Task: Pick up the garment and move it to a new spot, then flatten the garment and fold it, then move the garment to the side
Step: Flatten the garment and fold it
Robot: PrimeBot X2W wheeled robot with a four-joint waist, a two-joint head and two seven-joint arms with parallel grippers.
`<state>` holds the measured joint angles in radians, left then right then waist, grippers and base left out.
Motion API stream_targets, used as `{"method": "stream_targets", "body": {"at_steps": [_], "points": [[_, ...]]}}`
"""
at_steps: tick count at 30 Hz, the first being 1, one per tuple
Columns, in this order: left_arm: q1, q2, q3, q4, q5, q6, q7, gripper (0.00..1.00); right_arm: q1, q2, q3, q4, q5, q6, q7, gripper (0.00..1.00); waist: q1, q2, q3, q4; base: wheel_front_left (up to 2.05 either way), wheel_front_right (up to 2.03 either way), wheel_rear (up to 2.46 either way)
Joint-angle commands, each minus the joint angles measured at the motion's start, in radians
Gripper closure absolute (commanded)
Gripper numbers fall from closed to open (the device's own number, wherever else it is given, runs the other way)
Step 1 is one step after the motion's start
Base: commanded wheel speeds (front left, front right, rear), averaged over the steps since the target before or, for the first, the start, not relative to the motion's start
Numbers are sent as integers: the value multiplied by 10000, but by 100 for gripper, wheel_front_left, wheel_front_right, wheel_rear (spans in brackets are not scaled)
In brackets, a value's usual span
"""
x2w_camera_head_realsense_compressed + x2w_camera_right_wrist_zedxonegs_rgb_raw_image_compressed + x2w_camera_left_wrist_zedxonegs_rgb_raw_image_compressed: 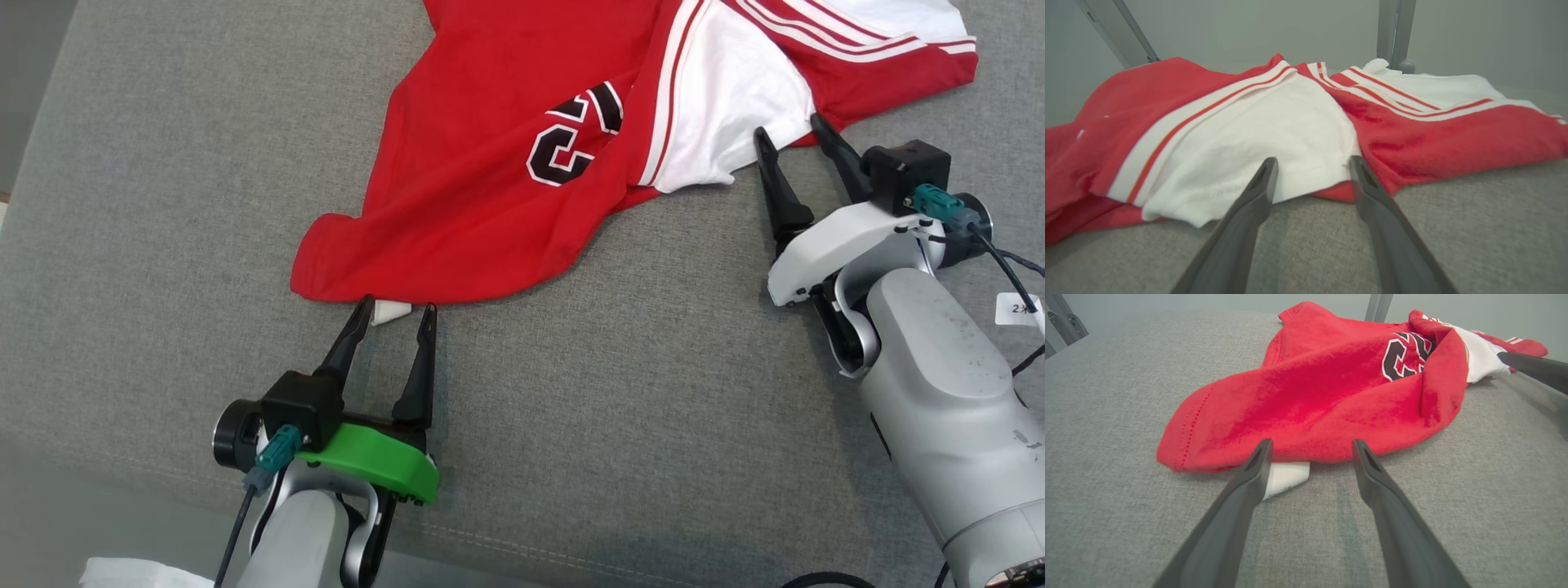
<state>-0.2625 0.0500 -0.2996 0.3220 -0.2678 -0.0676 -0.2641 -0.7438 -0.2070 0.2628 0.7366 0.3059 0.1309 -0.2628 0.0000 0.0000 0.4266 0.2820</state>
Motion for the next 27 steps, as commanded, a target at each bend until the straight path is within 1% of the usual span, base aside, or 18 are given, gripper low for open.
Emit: {"method": "stream_targets", "body": {"at_steps": [1,7,15,18,23,25,27], "points": [[-82,18,-7,-41,1,-24,2,0,144,42,43,-10,67,-5,-23,10,0,0,-15,1,0,0,0],[8,18,6,-12,17,-34,3,0,214,53,39,-201,114,-5,-23,9,0,0,-74,1,0,0,0],[16,18,17,119,39,-42,3,0,140,-8,-392,422,83,-5,-23,8,0,0,-93,-5,0,0,0],[8,18,-10,118,56,-49,3,0,108,38,-465,521,44,-7,-23,10,0,0,-101,16,0,0,0],[48,18,-18,128,59,-68,3,0,20,91,-612,588,95,-5,-23,10,0,0,-120,66,0,0,0],[72,18,-16,128,74,-83,3,0,-50,94,-657,629,99,-5,-23,11,0,0,-126,98,0,0,0],[91,18,-5,131,86,-92,3,0,-115,108,-611,652,91,-5,-23,16,0,0,-130,127,0,0,0]]}}
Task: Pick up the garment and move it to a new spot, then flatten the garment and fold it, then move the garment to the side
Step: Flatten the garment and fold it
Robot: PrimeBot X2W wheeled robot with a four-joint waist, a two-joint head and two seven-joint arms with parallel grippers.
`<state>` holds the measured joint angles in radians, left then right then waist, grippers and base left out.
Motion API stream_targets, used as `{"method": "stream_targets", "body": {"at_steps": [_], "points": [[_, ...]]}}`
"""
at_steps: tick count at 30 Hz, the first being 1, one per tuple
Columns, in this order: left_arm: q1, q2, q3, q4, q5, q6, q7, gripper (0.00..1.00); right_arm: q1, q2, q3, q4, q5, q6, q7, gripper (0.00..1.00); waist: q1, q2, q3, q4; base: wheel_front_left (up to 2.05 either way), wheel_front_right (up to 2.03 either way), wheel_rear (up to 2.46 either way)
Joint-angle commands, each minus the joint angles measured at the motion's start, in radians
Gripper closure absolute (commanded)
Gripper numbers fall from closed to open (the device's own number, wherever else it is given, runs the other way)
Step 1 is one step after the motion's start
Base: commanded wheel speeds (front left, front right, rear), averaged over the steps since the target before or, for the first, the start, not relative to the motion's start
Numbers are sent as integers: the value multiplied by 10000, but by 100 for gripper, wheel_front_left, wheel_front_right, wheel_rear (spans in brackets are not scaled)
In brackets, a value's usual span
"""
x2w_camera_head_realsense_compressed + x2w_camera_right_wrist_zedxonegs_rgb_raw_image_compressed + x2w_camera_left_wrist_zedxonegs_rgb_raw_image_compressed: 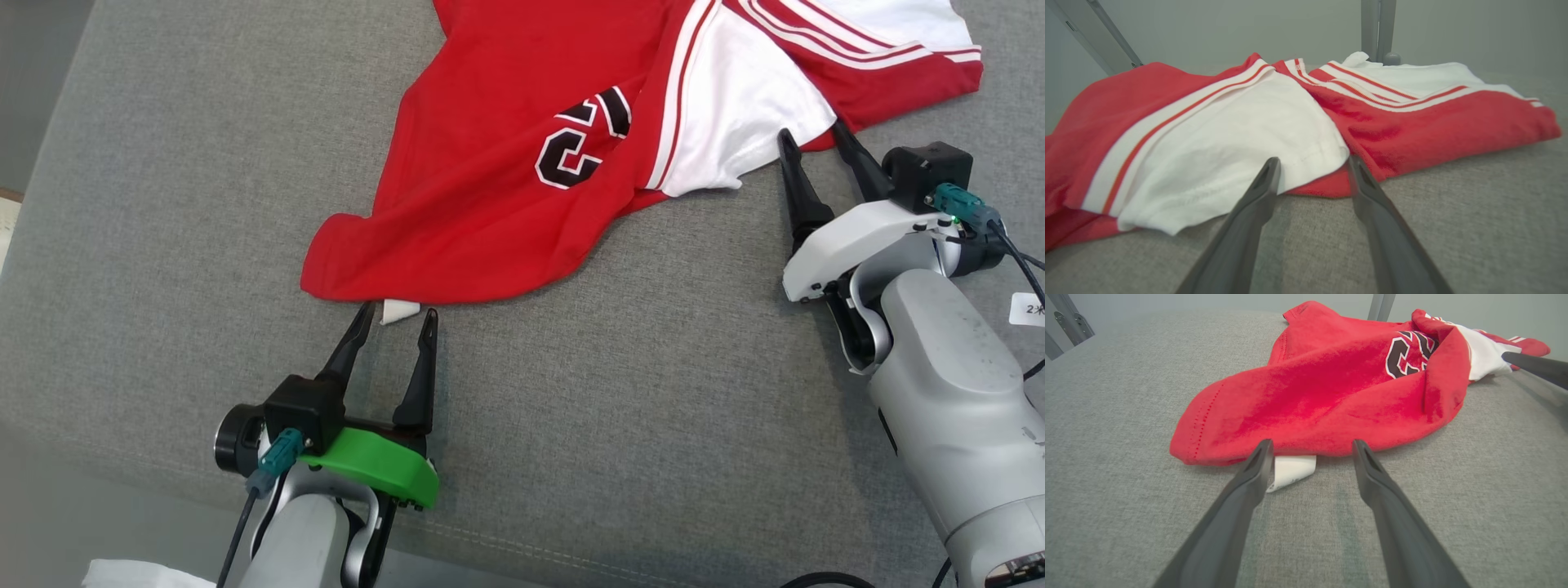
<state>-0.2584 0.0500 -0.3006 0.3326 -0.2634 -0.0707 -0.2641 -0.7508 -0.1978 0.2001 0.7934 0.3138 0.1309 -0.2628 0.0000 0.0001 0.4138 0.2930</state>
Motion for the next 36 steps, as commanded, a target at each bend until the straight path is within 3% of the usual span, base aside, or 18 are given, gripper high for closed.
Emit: {"method": "stream_targets", "body": {"at_steps": [1,3,7,8,15,23,24,31,36], "points": [[55,18,8,31,44,-59,3,0,-81,29,35,101,14,-5,-23,18,0,-1,-1,31,0,0,0],[58,18,-2,43,59,-65,3,0,-147,41,87,152,-2,-5,-23,25,0,-1,-3,59,0,0,0],[69,18,-48,45,13,-31,3,0,-274,23,93,339,30,-5,-23,80,0,-1,-25,118,0,0,0],[70,18,-59,39,-5,-17,3,0,-303,15,73,394,31,-5,-23,100,0,-1,-27,129,0,0,0],[148,19,-3,87,-83,76,3,0,-279,26,-423,466,-190,-5,-23,100,0,-1,-159,52,0,0,0],[535,21,339,215,148,-70,3,0,1118,379,-868,-977,202,-5,-25,100,0,-1,-1067,-729,0,0,0],[820,23,633,368,340,-155,3,0,2504,434,-925,-1911,671,-5,-25,100,0,-1,-1811,-1589,0,0,0],[1135,24,1038,455,543,-246,3,0,4096,399,-209,-4444,2023,-5,-25,100,0,-1,-2470,-2945,0,0,0],[1258,26,1246,577,643,-269,3,0,4998,346,-210,-5860,2672,-4,-25,100,0,-1,-2571,-3538,0,0,0]]}}
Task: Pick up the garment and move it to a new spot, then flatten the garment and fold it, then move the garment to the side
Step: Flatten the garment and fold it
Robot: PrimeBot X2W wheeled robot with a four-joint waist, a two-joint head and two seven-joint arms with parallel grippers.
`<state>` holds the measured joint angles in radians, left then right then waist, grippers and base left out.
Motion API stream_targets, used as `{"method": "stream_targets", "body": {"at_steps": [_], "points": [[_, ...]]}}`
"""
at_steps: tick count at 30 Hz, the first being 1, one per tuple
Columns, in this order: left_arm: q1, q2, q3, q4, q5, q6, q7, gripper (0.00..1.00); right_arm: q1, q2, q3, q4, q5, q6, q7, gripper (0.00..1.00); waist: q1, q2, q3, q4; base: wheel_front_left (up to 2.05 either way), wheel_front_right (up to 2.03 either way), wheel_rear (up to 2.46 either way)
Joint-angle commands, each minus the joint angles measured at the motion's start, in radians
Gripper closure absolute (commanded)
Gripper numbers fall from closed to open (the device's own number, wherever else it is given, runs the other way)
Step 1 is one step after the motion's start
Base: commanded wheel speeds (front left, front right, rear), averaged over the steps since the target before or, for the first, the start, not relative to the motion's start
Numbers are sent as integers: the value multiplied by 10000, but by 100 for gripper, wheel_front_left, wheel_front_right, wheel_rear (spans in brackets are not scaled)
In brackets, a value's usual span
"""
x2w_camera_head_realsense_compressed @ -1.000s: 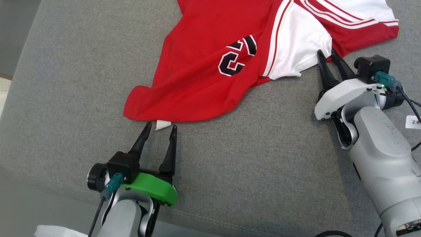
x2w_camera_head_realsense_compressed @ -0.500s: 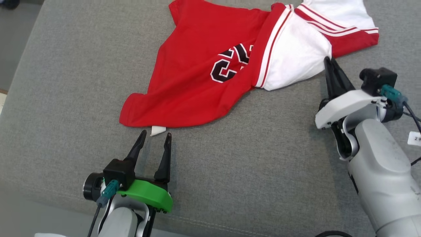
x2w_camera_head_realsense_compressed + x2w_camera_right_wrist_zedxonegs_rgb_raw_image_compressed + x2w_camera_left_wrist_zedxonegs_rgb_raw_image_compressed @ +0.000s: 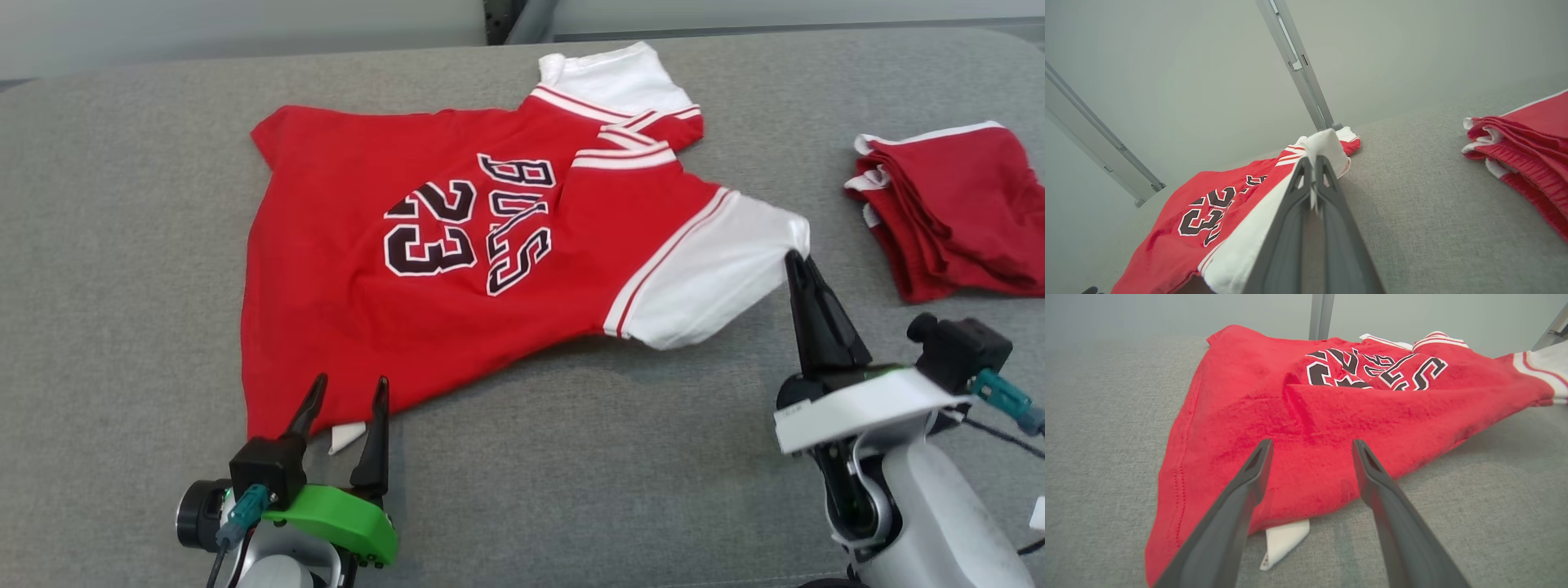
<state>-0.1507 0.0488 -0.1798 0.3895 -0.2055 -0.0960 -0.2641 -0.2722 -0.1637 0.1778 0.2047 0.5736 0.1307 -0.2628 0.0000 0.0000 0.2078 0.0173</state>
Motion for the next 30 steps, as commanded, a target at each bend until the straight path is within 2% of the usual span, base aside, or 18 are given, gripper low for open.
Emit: {"method": "stream_targets", "body": {"at_steps": [1,3,4,5,11,20,30], "points": [[177,37,57,40,72,-25,3,0,405,-2,28,8,108,-2,-23,100,0,0,-518,-843,0,0,0],[192,36,85,116,90,-56,3,0,796,-18,119,272,99,-2,-23,100,0,0,-546,-902,0,0,0],[206,37,104,166,100,-65,3,0,1011,-68,255,584,-19,-2,-18,77,0,0,-555,-908,0,0,0],[226,39,125,213,103,-65,3,0,1165,-60,304,869,-75,-2,-20,0,0,0,-566,-907,0,0,0],[372,40,335,460,250,109,3,0,1842,103,-515,1817,-1207,-2,-23,0,0,0,-767,-702,0,0,0],[866,37,1010,360,539,411,3,0,1953,468,-1490,1008,-3110,0,-23,0,0,0,-1188,-550,0,0,0],[1399,37,1397,326,708,312,3,0,2247,790,-1643,829,-3766,-2,-23,0,0,0,-1858,-323,0,0,0]]}}
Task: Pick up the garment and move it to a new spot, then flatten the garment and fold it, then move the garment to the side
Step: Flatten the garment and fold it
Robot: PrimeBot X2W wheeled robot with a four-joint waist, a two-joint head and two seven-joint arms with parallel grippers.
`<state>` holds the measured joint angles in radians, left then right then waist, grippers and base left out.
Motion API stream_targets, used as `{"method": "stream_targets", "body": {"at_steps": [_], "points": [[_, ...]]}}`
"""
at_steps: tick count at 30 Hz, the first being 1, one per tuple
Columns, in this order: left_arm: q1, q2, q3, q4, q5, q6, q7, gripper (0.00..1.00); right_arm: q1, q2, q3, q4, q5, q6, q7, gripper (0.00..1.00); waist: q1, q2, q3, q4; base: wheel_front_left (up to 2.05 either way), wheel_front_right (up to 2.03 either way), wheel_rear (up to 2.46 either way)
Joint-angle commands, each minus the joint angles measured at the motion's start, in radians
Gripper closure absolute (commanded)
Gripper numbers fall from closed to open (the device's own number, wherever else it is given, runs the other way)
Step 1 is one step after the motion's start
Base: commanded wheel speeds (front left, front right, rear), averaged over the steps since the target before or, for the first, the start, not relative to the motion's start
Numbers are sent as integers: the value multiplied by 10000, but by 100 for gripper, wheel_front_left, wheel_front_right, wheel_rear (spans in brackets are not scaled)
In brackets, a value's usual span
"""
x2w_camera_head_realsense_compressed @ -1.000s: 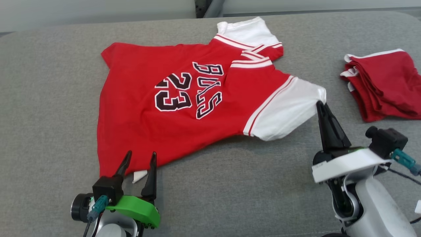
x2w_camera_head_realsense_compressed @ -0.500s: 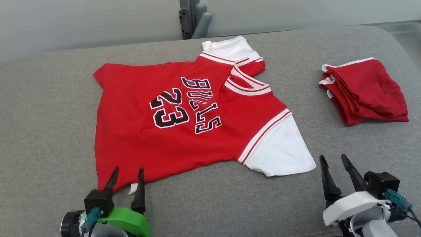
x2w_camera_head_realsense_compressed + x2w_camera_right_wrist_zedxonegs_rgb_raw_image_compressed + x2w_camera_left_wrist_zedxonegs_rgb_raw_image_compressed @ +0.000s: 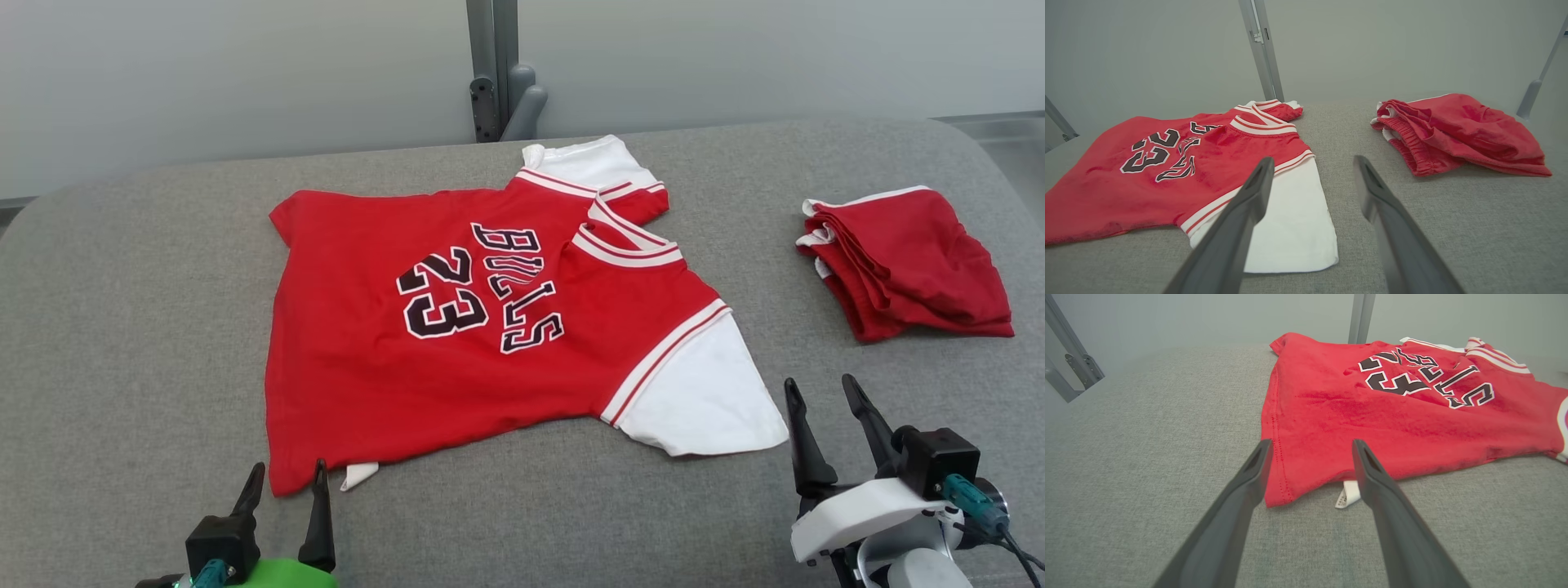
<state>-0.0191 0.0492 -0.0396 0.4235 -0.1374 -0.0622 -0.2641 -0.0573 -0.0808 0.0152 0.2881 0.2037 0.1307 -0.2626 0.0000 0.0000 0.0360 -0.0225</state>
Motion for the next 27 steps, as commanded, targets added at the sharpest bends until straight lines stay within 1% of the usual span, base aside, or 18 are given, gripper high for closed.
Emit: {"method": "stream_targets", "body": {"at_steps": [1,8,13,21,27], "points": [[182,33,69,-24,89,-73,3,0,155,24,-24,-35,-58,-2,-25,0,0,0,-230,103,0,0,0],[388,32,181,-140,90,-136,3,0,330,145,25,-72,-61,-2,-25,0,0,0,-330,186,0,0,0],[385,33,128,-205,-29,-77,3,0,259,162,81,10,-93,-2,-26,0,0,0,-171,226,0,0,0],[-358,33,-29,-83,-423,104,3,0,-318,108,-68,474,-235,-2,-26,0,0,0,1031,223,0,0,0],[-836,33,110,306,-681,173,3,0,-753,135,-225,895,-326,-2,-26,0,0,0,1645,183,0,0,0]]}}
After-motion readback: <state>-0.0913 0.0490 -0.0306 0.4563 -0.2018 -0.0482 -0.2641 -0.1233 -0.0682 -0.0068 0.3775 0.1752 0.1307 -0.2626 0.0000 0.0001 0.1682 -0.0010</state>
